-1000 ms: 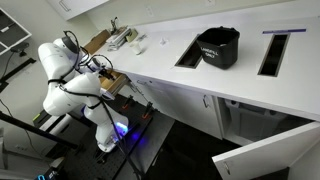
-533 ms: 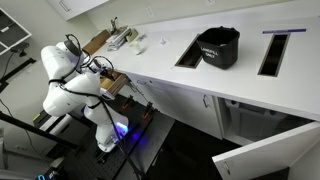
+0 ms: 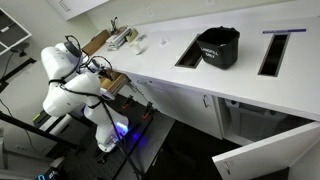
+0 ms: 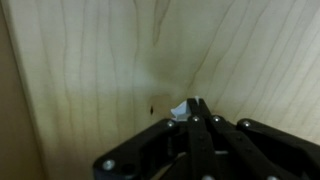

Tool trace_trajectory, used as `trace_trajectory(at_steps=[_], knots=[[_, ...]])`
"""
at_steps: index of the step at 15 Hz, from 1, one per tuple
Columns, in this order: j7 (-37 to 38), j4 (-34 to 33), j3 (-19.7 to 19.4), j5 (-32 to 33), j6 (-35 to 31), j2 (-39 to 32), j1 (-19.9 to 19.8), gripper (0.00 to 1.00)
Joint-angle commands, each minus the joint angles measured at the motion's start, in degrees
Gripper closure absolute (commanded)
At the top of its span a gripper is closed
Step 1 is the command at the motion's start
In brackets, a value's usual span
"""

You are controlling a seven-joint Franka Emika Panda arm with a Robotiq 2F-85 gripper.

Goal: Remove the white paper from the drawer and put it on the counter top

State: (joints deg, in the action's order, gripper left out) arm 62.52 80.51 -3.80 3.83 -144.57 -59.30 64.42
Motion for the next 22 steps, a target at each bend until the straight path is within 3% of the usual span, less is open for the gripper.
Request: trace_trajectory(at_steps=[1, 8, 15, 19, 22], knots=[[1.7, -1.3, -0.2, 0.5, 3.4, 0.5, 1.3, 1.00], [3.5, 3.2, -0.2, 1.7, 8.4, 8.1, 5.4, 1.00], [7.4, 13.0, -1.9, 8.0, 11.5, 22.4, 7.7, 1.00], [9.1, 20.6, -3.1, 14.7, 11.0, 31.5, 5.7, 1.00], [8.3, 25.9, -2.4, 17.0, 10.0, 36.9, 1.3, 1.00]])
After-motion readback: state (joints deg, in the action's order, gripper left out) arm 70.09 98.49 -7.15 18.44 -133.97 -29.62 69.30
